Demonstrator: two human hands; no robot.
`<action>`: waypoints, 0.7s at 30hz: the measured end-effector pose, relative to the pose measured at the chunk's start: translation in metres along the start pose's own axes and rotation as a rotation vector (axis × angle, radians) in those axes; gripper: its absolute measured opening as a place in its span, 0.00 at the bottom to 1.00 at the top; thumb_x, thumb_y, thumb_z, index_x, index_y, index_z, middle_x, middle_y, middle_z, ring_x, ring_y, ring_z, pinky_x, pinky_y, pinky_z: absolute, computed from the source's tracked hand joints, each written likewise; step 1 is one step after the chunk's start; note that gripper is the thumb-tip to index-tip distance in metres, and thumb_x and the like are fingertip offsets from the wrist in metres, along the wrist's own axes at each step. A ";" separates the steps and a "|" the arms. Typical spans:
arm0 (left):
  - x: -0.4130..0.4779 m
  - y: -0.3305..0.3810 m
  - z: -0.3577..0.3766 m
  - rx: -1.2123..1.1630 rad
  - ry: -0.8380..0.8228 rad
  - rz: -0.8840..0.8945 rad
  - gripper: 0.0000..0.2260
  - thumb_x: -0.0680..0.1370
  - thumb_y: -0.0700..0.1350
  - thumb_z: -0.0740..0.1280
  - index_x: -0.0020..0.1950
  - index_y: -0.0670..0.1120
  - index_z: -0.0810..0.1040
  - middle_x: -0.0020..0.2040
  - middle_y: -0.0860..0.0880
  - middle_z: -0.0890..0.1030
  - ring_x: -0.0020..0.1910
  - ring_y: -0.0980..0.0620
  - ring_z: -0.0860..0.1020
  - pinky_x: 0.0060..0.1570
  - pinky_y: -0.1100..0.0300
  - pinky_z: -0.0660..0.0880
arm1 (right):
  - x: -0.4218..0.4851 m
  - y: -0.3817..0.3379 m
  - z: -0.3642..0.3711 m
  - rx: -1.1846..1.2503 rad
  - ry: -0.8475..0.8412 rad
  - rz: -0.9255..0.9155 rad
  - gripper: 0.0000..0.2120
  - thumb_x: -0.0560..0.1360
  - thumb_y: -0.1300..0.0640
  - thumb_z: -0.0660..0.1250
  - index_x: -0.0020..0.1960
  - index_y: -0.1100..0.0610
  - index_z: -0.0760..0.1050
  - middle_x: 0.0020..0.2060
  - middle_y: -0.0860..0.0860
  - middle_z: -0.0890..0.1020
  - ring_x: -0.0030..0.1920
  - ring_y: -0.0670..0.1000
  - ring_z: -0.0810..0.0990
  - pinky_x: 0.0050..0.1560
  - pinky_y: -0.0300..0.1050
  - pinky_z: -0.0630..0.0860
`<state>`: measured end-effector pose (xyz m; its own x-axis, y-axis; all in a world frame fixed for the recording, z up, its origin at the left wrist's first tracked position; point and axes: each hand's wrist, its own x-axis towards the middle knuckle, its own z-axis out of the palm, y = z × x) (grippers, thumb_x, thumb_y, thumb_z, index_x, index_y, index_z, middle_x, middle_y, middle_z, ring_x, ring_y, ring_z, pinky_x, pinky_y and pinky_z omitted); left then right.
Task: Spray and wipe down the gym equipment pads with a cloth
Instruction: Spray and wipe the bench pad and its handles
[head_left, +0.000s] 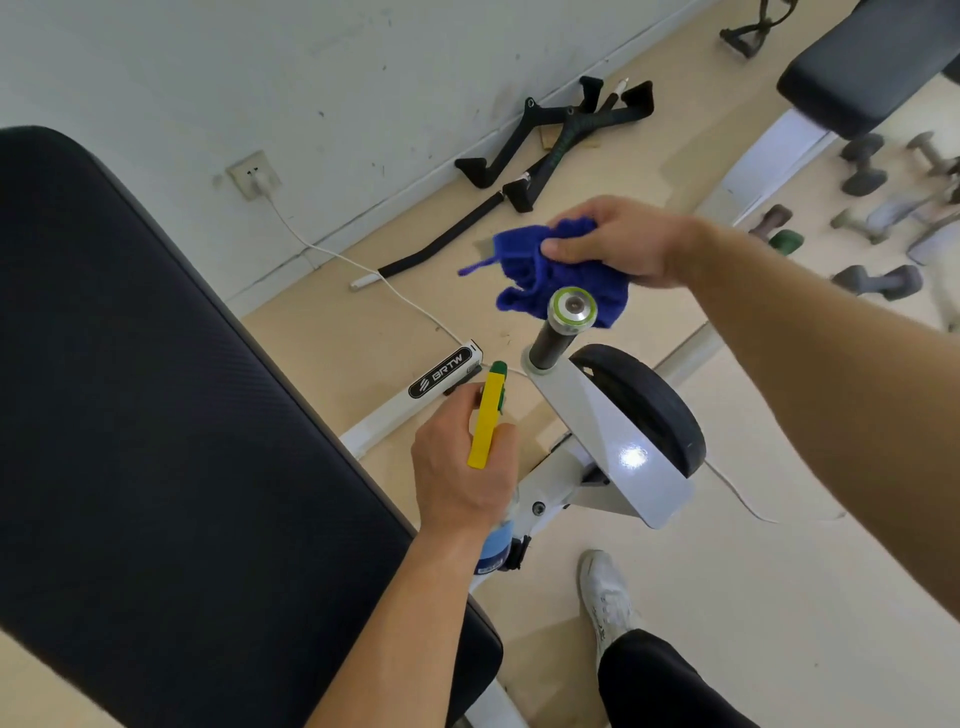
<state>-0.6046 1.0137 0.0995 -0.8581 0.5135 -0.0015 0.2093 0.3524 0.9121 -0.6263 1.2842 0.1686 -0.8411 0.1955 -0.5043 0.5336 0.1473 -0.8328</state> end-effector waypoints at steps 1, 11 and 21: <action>0.000 0.000 0.000 0.001 -0.001 -0.003 0.06 0.74 0.42 0.63 0.44 0.42 0.79 0.34 0.44 0.78 0.32 0.44 0.74 0.37 0.46 0.73 | 0.004 -0.009 0.001 -0.150 0.004 -0.009 0.04 0.80 0.57 0.67 0.52 0.56 0.79 0.44 0.53 0.85 0.44 0.52 0.84 0.48 0.47 0.81; 0.003 0.002 -0.014 0.004 0.023 0.017 0.03 0.72 0.40 0.63 0.38 0.42 0.75 0.28 0.49 0.69 0.29 0.49 0.66 0.30 0.53 0.67 | 0.035 -0.036 0.083 -1.142 -0.338 0.278 0.13 0.79 0.57 0.67 0.60 0.61 0.77 0.45 0.56 0.80 0.38 0.51 0.76 0.41 0.46 0.74; 0.000 0.006 -0.018 0.020 0.015 0.026 0.04 0.73 0.41 0.64 0.41 0.41 0.77 0.30 0.45 0.72 0.30 0.46 0.69 0.32 0.50 0.70 | 0.020 -0.046 0.086 -1.362 -0.459 0.194 0.13 0.75 0.56 0.71 0.58 0.60 0.78 0.48 0.54 0.83 0.50 0.54 0.82 0.51 0.45 0.78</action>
<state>-0.6120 1.0014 0.1121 -0.8591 0.5110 0.0279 0.2406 0.3552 0.9033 -0.6751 1.1977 0.1777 -0.5612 0.0355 -0.8269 0.0889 0.9959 -0.0176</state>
